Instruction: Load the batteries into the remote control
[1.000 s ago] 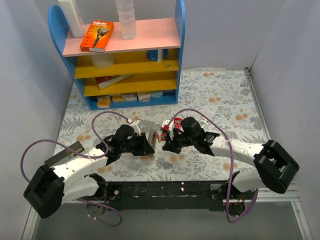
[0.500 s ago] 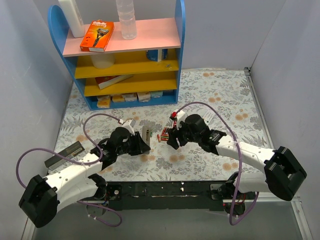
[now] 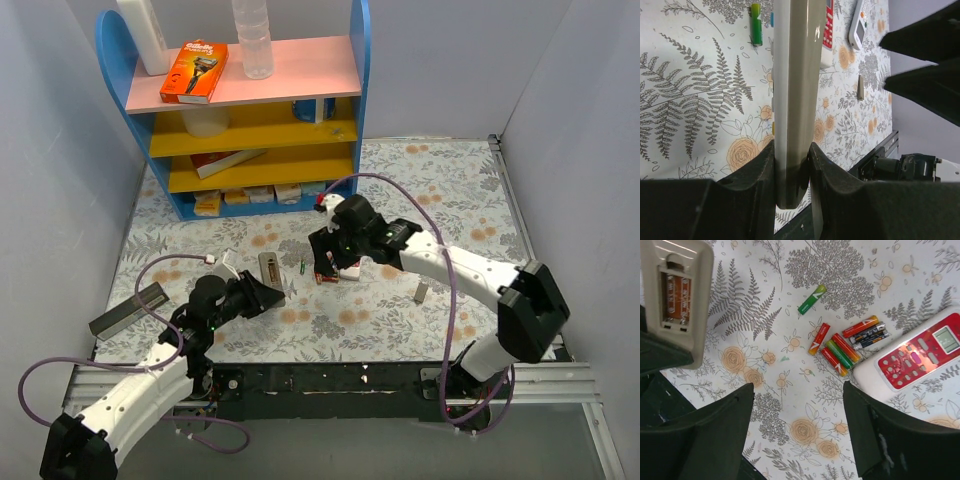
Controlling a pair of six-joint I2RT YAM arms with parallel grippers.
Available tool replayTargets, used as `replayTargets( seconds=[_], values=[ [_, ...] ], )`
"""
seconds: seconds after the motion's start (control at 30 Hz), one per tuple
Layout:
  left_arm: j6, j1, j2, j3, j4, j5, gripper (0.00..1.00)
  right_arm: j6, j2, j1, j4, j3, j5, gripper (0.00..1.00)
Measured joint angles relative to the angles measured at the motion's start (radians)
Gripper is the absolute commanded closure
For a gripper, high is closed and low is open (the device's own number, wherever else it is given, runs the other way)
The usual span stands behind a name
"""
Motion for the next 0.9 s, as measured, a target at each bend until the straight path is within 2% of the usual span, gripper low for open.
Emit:
replayTargets(
  seconds=[0.17,0.3,0.5,0.7,0.9],
  values=[
    [-0.032,0.005,-0.082,-0.045,0.053,0.029,1.00,0.073,0.183,0.051,-0.134,0.157,0.045,0.34],
    [-0.040,0.006,-0.142,-0.084,0.084,0.044,1.00,0.140,0.285,0.081,-0.210,0.227,0.079,0.48],
    [-0.040,0.010,-0.127,-0.088,0.097,0.048,1.00,0.203,0.400,0.100,-0.270,0.319,0.113,0.60],
    [-0.032,0.011,-0.108,-0.088,0.098,0.053,1.00,0.227,0.487,0.101,-0.303,0.402,0.174,0.65],
    [-0.015,0.011,-0.108,-0.088,0.106,0.055,1.00,0.246,0.558,0.101,-0.333,0.467,0.237,0.66]
  ],
)
